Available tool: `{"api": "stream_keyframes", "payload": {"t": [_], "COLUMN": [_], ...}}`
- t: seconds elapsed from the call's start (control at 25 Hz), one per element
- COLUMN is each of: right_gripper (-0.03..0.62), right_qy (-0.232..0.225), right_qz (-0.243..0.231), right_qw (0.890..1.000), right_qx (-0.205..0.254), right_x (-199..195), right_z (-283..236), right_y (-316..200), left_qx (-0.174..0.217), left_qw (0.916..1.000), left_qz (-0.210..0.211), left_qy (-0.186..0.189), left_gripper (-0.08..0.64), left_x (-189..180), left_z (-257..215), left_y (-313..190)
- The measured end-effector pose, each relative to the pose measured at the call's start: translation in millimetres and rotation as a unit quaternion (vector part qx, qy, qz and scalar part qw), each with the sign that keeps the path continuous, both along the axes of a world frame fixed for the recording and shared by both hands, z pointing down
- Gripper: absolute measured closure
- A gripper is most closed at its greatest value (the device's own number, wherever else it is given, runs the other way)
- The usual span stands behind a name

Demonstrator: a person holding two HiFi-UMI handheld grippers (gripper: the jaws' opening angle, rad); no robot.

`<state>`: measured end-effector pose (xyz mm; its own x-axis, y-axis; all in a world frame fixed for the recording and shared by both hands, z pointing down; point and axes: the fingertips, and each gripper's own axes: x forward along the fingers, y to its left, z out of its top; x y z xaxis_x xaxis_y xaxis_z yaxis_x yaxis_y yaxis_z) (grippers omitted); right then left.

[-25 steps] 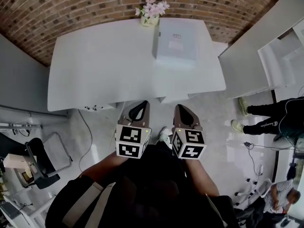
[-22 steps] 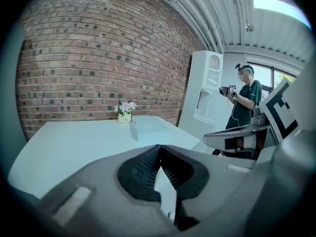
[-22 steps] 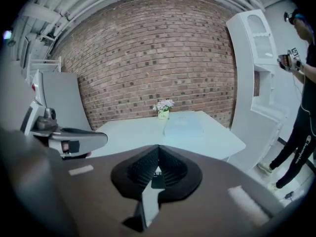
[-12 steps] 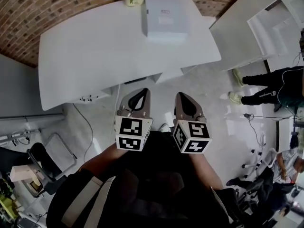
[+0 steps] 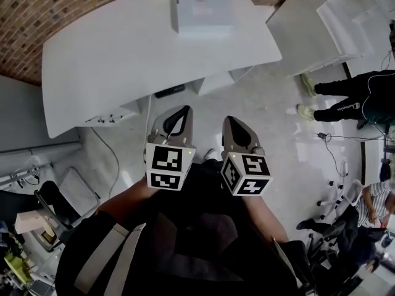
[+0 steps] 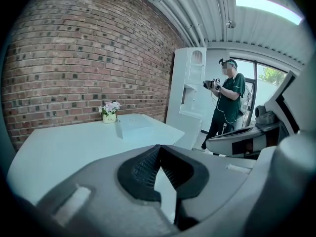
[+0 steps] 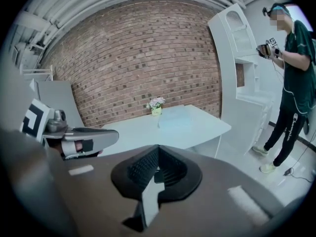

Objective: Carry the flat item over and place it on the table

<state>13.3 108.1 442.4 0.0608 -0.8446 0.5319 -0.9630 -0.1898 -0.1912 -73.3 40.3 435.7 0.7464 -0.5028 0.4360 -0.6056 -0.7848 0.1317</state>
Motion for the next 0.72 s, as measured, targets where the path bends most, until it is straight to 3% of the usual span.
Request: {"api": "stream_keyframes", "payload": {"t": [0.28, 0.72], "right_gripper": [0.592, 0.592], "right_qy": [0.002, 0.016], "right_qz": [-0.011, -0.016], "right_qw": [1.0, 1.0], "right_qx": [-0.009, -0.01], "right_x": [-12, -23], "right_z": [13, 10], "right_y": [-1, -6], "left_qx": [-0.01, -0.019], "left_qw": [0.9999, 0.9998], "left_qz": [-0.005, -0.01], "left_qy": [-0.012, -0.003], "left_gripper": [0.558, 0.558], "left_x": [-13, -24], "left_z": [14, 16], "left_y": [3, 0]}}
